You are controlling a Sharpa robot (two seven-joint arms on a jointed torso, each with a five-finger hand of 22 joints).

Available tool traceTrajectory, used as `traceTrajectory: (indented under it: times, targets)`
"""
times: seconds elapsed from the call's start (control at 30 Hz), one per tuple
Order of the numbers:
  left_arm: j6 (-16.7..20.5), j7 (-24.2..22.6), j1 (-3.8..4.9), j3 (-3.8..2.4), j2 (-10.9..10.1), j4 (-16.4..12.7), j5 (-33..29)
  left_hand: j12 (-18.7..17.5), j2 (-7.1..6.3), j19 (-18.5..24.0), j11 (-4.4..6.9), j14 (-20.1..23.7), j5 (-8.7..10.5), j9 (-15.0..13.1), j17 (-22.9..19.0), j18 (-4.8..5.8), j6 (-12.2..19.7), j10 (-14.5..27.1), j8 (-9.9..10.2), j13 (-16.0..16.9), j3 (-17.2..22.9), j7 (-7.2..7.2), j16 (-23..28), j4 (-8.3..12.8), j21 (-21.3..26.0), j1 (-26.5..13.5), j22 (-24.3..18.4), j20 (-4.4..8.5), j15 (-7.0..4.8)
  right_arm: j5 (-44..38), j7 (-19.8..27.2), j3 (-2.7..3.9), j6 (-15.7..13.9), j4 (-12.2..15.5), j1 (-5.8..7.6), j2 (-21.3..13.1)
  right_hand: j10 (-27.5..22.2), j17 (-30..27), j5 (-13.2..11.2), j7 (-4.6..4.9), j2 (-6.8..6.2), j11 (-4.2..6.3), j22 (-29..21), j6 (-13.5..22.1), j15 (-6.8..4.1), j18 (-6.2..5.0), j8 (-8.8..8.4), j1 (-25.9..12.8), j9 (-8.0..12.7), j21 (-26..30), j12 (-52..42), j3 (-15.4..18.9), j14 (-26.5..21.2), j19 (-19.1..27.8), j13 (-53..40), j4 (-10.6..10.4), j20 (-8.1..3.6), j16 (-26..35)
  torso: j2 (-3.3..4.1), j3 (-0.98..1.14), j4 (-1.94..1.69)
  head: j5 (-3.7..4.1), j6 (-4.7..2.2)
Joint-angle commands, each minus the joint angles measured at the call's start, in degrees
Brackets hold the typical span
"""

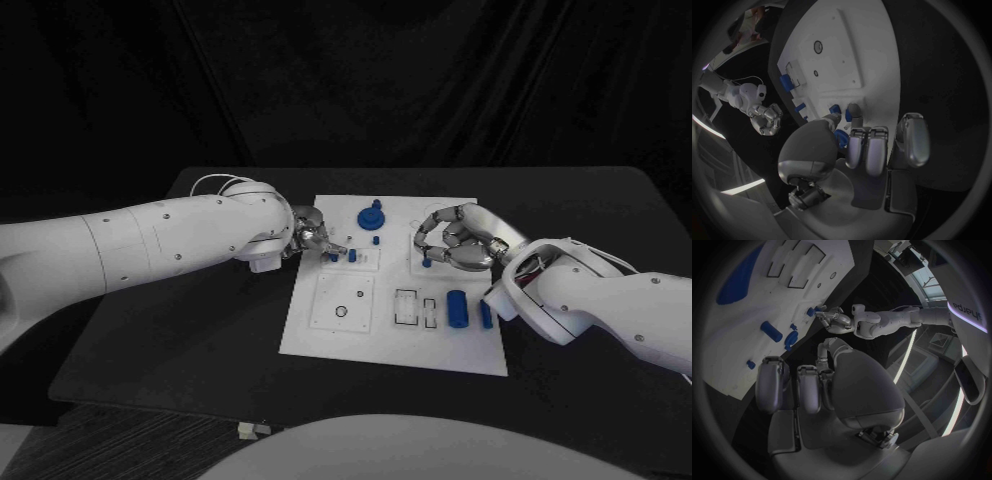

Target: Assemble the parts on the task board

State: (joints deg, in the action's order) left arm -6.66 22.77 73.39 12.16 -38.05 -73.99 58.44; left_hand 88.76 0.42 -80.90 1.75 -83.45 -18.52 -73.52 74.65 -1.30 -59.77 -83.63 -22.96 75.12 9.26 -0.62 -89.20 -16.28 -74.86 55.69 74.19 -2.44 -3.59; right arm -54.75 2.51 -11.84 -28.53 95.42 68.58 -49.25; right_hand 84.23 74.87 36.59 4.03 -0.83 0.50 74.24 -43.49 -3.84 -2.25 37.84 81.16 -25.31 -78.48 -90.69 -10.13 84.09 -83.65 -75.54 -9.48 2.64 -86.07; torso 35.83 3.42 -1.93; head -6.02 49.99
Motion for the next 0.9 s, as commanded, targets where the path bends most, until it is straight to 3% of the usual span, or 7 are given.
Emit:
traceTrajectory:
  times: [0.03,0.4,0.67,0.7,0.77,0.9]
  targets:
    - [1.1,-1.6,0.2,-0.04,-0.1,-0.3,-0.1,1.2,0.15,-0.2,0.82,-6.5,-0.74,-1.6,15.4,-2.35,-0.2,-6.4,-0.9,14.9,-1.3,-0.03,-0.8,-0.4,0.1,-0.5,11.0,0.53,-1.1,-0.1,-1.0,0.04,0.4,0.0,-0.15,0.0,5.8,5.0,1.8,0.05,0.02,-0.14,11.8,0.2,-0.2,-0.72,1.57,-1.5,0.4,0.5,0.7,-2.8,3.9,-0.4,-14.5,0.1,-0.34,0.5,0.01,0.0,0.01,-0.07,0.01]
    - [0.6,-1.3,0.31,-0.04,-0.3,-0.5,-0.1,1.2,0.24,-0.2,0.88,-6.5,-1.05,-1.9,15.4,-2.37,-0.3,-6.4,-1.2,14.9,-1.4,0.05,-0.8,-0.4,0.1,-0.4,11.0,0.57,-1.14,-0.1,-1.2,0.04,0.4,0.0,-0.15,0.0,5.8,5.0,1.8,0.05,0.02,-0.14,11.8,0.2,-0.19,-0.72,1.62,-1.5,0.5,0.5,0.7,-2.9,3.9,-0.4,-14.5,0.1,-0.34,0.5,-0.02,-0.01,0.0,0.04,0.01]
    - [-0.2,-0.6,0.32,-0.04,-0.4,-0.4,-0.1,1.2,0.23,-0.2,1.0,-6.5,-2.47,-2.5,15.4,-2.36,0.1,-6.4,-1.7,14.9,-1.2,0.17,-0.8,-0.3,0.1,0.4,11.0,0.68,-1.25,-0.1,-1.2,0.04,0.5,0.0,-0.16,0.0,5.8,5.0,1.8,0.05,0.02,-0.14,11.8,0.2,-0.19,-0.72,1.62,-1.5,0.5,0.5,0.7,-2.9,3.9,-0.4,-14.5,0.1,-0.34,0.5,0.0,0.0,0.03,0.02,0.01]
    - [-0.4,-0.5,0.32,-0.04,-0.4,-0.4,-0.1,1.2,0.21,-0.3,1.02,-6.5,-2.85,-2.6,15.4,-2.36,0.1,-6.4,-1.8,14.9,-1.2,0.2,-0.8,-0.2,0.1,0.6,11.0,0.71,-1.27,-0.1,-1.2,0.04,0.5,0.0,-0.17,0.1,5.8,5.0,1.8,0.05,0.02,-0.14,11.8,0.2,-0.19,-0.72,1.62,-1.5,0.5,0.5,0.7,-2.9,3.9,-0.4,-14.5,0.1,-0.34,0.5,-0.01,0.0,0.03,0.0,0.01]
    - [-0.7,-0.4,0.32,-0.04,-0.4,-0.5,-0.1,1.2,-0.07,-0.2,1.12,-6.5,-5.44,-2.7,15.4,-2.36,0.4,-6.4,-2.2,14.9,-0.8,0.29,-0.8,-0.1,0.1,1.9,11.0,0.82,-1.36,-0.1,-1.2,0.04,0.5,0.0,-0.18,0.1,5.8,5.0,1.8,0.05,0.02,-0.14,11.8,0.2,-0.19,-0.72,1.62,-1.5,0.5,0.5,0.7,-2.9,3.9,-0.4,-14.5,0.1,-0.34,0.5,-0.02,0.0,0.04,-0.01,0.01]
    - [-0.8,-0.6,0.32,-0.04,-0.5,-0.5,-0.1,1.2,-0.24,-0.2,1.16,-6.5,-6.43,-2.7,15.4,-2.38,0.6,-6.4,-2.4,14.9,-0.5,0.35,-0.8,0.0,0.2,2.8,11.0,0.86,-1.41,-0.1,-1.2,0.03,0.5,0.0,-0.21,0.0,5.8,5.0,1.8,0.05,0.02,-0.14,11.8,0.2,-0.19,-0.72,1.62,-1.5,0.5,0.5,0.7,-2.9,3.9,-0.4,-14.5,0.1,-0.34,0.5,0.0,0.0,0.0,0.02,0.01]
